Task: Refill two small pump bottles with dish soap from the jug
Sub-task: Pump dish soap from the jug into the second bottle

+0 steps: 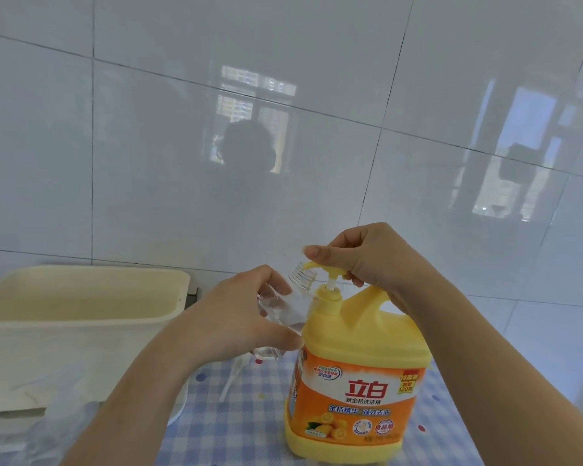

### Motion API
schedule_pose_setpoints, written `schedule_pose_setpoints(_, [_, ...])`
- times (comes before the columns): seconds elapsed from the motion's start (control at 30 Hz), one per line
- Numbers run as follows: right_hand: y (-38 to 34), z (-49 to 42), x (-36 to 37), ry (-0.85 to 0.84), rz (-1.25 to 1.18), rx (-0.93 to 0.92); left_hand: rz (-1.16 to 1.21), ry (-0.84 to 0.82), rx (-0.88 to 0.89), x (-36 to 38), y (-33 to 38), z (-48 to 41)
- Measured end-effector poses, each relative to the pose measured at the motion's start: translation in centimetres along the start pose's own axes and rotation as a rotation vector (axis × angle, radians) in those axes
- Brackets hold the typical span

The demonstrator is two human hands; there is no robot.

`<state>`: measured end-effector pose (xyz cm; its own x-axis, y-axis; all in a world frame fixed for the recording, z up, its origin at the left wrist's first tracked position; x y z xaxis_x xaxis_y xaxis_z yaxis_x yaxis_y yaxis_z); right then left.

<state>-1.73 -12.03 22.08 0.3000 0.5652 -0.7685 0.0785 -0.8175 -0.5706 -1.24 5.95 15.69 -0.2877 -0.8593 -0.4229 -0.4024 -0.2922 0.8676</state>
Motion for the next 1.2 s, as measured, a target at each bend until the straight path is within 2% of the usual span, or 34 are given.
schedule_pose_setpoints(0.17, [-0.9,0.4,-0.5,-0.015,0.118,-0.011,0.003,0.027,0.016,0.0,-0.1,-0.2])
schedule_pose_setpoints(0.27, [-2.5,-0.5,-0.8,0.111,0.160,-0.042,0.018,0.042,0.040,0.2,-0.2,-0.3])
schedule_pose_setpoints(0.33, [-3.6,-2.2,-0.4,0.157,0.293,-0.046,0.013,0.046,0.050,0.3,-0.2,-0.3])
schedule_pose_setpoints(0.47, [-3.5,-4.7,2.2,0.051,0.534,0.015,0.025,0.037,0.045,0.3,-0.2,-0.5])
schedule_pose_setpoints(0.57, [-2.5,-5.0,3.3,-0.057,0.537,0.070,0.025,0.029,0.047,0.2,-0.3,-0.6])
schedule_pose_setpoints(1.2, [-1.2,-4.9,4.8,-0.076,0.567,0.138,-0.022,-0.021,-0.009,0.4,-1.1,-1.1])
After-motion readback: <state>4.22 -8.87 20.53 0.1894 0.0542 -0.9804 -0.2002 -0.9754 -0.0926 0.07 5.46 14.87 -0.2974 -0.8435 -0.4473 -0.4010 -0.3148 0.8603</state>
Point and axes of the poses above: each hand's wrist, its own z-axis away from the middle knuckle, its own x-axis out of the palm, y = z × x, the point moved 2 cm from there along -z, towards the middle knuckle, and after that the axes turned 15 degrees about z, right-handed, at the moved point
